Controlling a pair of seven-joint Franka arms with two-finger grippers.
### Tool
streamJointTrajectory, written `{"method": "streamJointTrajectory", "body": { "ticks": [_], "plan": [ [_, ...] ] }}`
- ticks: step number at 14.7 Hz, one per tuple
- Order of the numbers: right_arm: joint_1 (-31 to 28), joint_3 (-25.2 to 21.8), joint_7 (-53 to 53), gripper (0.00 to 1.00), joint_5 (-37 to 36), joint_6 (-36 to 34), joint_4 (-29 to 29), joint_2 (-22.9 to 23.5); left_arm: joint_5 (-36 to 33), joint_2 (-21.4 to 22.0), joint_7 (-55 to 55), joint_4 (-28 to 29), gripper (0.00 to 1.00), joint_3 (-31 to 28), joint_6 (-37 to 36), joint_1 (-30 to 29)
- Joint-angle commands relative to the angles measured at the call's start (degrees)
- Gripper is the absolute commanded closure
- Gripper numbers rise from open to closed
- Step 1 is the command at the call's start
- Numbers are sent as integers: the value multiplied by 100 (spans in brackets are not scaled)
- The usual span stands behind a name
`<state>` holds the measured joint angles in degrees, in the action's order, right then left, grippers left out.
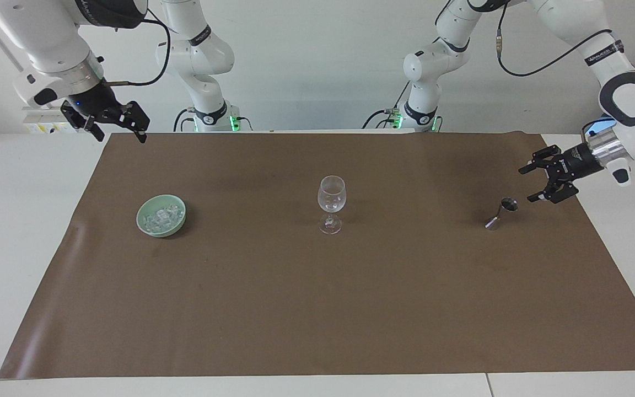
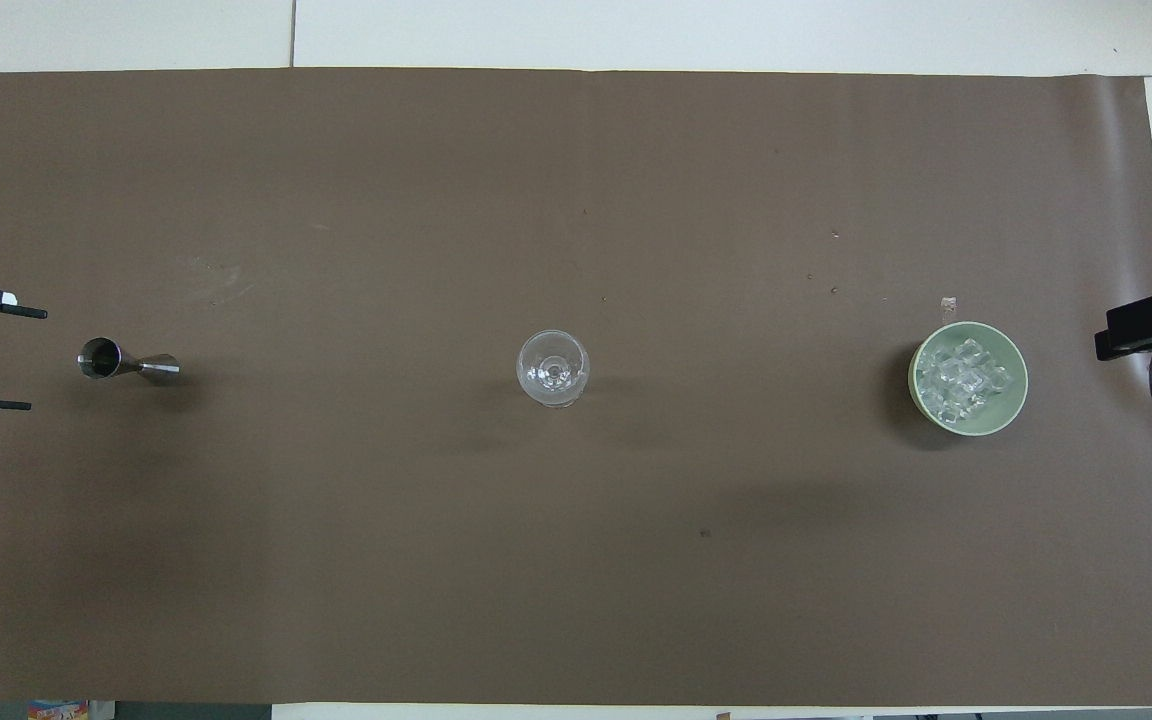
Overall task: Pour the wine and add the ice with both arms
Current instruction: 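Open the left gripper and grasp the silver jigger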
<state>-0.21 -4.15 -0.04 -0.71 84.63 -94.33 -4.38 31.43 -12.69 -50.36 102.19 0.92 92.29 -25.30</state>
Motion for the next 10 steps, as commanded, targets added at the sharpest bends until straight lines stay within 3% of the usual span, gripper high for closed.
{"method": "streamJointTrajectory", "body": {
  "ticks": [1,5,10],
  "plan": [
    [-32,11,118,0,-35,115,-76,-72,590,-365,-150,107,0,57,165,-527],
    [-32,11,92,0,-35,71,-76,-80,1241,-340,-124,985,0,57,894,-792],
    [-32,-6,92,0,-35,71,-76,-80,2198,-41,164,2049,0,66,1203,-1091]
  ]
}}
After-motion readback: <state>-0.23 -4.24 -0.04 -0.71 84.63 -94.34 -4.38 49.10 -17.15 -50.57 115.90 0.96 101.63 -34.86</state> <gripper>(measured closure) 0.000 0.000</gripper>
